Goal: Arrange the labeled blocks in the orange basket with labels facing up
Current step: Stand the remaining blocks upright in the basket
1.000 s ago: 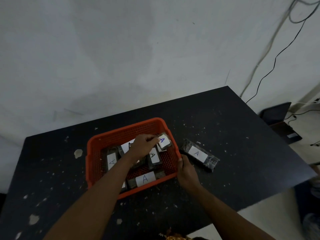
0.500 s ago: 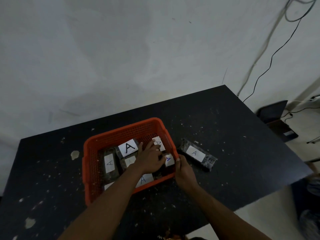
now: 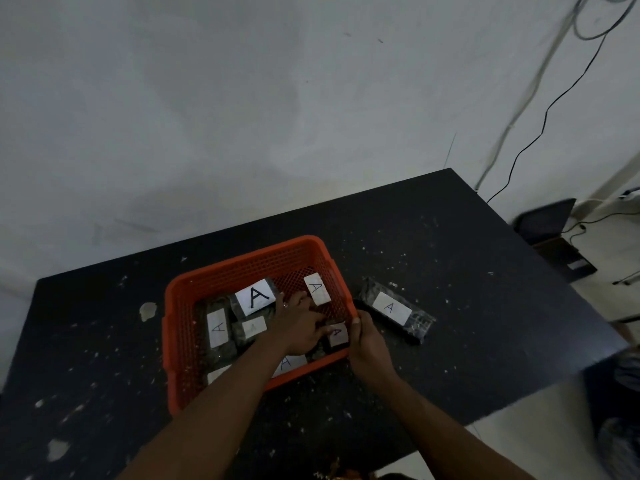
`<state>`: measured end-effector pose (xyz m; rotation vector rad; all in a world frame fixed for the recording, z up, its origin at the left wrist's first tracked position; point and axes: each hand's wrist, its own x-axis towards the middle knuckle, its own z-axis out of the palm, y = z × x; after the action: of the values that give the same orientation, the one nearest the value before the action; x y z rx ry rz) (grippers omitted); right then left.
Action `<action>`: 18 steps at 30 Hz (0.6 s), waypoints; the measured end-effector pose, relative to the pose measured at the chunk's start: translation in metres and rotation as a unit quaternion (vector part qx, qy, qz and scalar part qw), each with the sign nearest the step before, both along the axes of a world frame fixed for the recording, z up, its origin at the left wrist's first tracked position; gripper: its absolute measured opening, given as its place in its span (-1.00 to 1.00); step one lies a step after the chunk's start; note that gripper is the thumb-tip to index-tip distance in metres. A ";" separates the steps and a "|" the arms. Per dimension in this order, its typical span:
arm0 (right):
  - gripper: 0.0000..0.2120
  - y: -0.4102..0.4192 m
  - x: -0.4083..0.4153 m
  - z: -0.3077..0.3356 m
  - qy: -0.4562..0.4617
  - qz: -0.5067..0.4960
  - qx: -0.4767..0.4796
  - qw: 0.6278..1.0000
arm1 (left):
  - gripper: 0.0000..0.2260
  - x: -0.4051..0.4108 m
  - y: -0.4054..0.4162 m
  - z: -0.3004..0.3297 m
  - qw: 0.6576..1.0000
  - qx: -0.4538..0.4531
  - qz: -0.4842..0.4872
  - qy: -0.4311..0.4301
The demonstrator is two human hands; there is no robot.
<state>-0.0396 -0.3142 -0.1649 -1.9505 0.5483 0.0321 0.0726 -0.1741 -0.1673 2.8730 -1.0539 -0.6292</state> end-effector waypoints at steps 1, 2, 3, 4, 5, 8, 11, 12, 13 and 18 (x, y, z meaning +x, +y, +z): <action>-0.78 0.000 0.000 0.000 0.000 0.000 0.000 1.000 | -0.52 0.000 0.000 -0.001 1.000 0.005 -0.002 -0.001; -0.79 0.000 0.000 0.001 0.000 -0.001 0.000 1.000 | -0.52 0.001 0.000 -0.002 1.000 0.010 -0.004 0.001; -0.80 0.000 0.000 0.001 -0.002 -0.003 0.001 1.000 | -0.52 0.002 0.000 -0.003 1.000 0.015 -0.006 0.002; -0.80 0.000 -0.001 0.001 -0.004 -0.004 0.002 1.000 | -0.53 0.002 0.000 -0.003 1.000 0.017 -0.008 -0.002; -0.80 0.000 -0.001 0.001 -0.006 -0.005 0.005 1.000 | -0.54 0.002 -0.001 -0.003 1.000 0.015 -0.009 -0.012; -0.80 0.001 0.001 0.000 -0.004 -0.007 0.011 1.000 | -0.56 -0.001 -0.002 -0.004 0.999 -0.017 0.001 -0.042; -0.81 0.000 0.001 -0.001 -0.005 -0.011 0.018 1.000 | -0.58 -0.003 -0.003 -0.002 0.998 -0.041 0.012 -0.045; -0.81 0.000 0.001 -0.002 -0.007 -0.014 0.020 1.000 | -0.58 -0.003 -0.003 -0.001 0.998 -0.047 0.014 -0.044; -0.80 0.000 0.001 -0.002 -0.007 -0.016 0.021 1.000 | -0.55 -0.003 -0.003 0.000 0.998 -0.054 0.016 -0.042; -0.80 0.000 0.002 -0.003 0.005 -0.011 0.018 1.000 | -0.37 0.001 0.003 0.010 0.989 -0.136 0.055 0.012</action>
<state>-0.0381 -0.3139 -0.1675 -1.9092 0.5721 0.0373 0.0731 -0.1712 -0.1570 2.6579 -0.8917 -0.4713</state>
